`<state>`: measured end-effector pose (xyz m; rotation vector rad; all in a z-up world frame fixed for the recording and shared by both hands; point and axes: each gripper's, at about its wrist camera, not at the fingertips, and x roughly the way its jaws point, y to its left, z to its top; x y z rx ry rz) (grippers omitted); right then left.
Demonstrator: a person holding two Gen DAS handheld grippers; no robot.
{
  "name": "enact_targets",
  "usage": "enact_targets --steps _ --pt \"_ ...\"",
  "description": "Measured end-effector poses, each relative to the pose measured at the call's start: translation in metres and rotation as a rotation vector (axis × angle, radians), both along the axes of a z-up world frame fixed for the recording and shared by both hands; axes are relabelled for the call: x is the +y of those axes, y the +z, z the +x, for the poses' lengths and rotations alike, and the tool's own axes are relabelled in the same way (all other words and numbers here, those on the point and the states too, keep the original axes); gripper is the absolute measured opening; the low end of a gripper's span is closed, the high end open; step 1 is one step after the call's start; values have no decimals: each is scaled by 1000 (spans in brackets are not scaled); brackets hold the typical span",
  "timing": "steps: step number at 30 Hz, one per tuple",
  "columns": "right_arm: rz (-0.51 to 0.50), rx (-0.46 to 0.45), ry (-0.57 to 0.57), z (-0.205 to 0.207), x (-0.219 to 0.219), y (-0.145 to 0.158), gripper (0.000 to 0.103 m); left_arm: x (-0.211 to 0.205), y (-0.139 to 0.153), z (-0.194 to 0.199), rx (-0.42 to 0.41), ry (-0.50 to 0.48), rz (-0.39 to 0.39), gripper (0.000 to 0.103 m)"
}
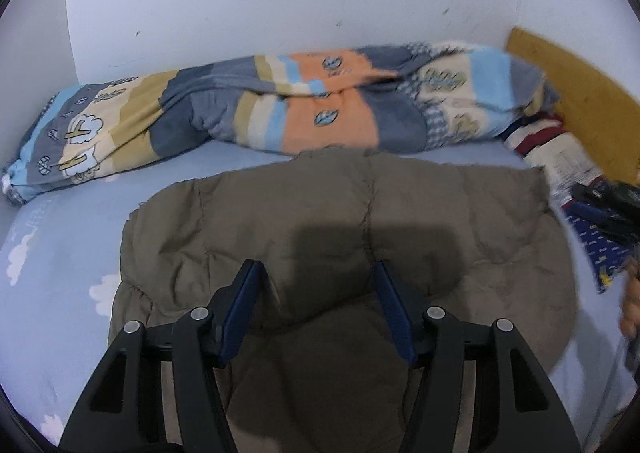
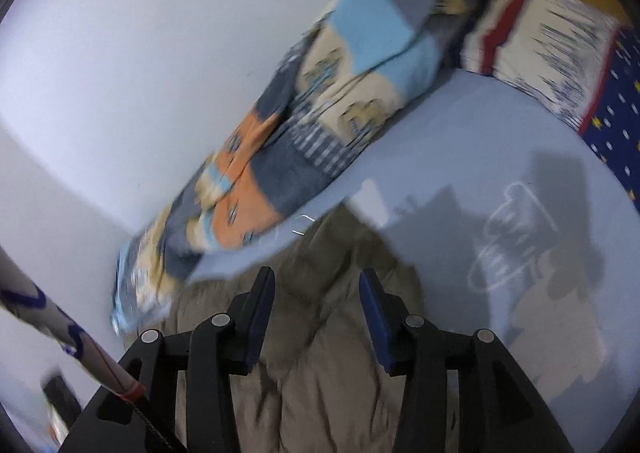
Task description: Fold large clothes
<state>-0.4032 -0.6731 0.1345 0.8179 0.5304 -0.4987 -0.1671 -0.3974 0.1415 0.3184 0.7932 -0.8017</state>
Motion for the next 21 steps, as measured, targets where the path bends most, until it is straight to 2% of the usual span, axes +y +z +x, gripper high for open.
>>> enact_targets --steps 4,8,12,15,18,21 --pt "-79 124 97 30 31 -22 48 -20 -24 17 7 30 76 59" --pt "-116 218 115 53 29 -47 48 -32 -40 37 39 47 87 60" --pt "-85 261 106 63 9 -73 47 -44 -59 56 78 54 95 67" --pt "-41 247 90 66 -5 -85 47 -53 -69 66 88 63 101 70" --pt "-26 258 73 69 -11 -91 47 -58 -68 65 79 76 127 70" --pt "-46 273 58 66 -2 -78 47 -45 -53 54 72 83 104 70"
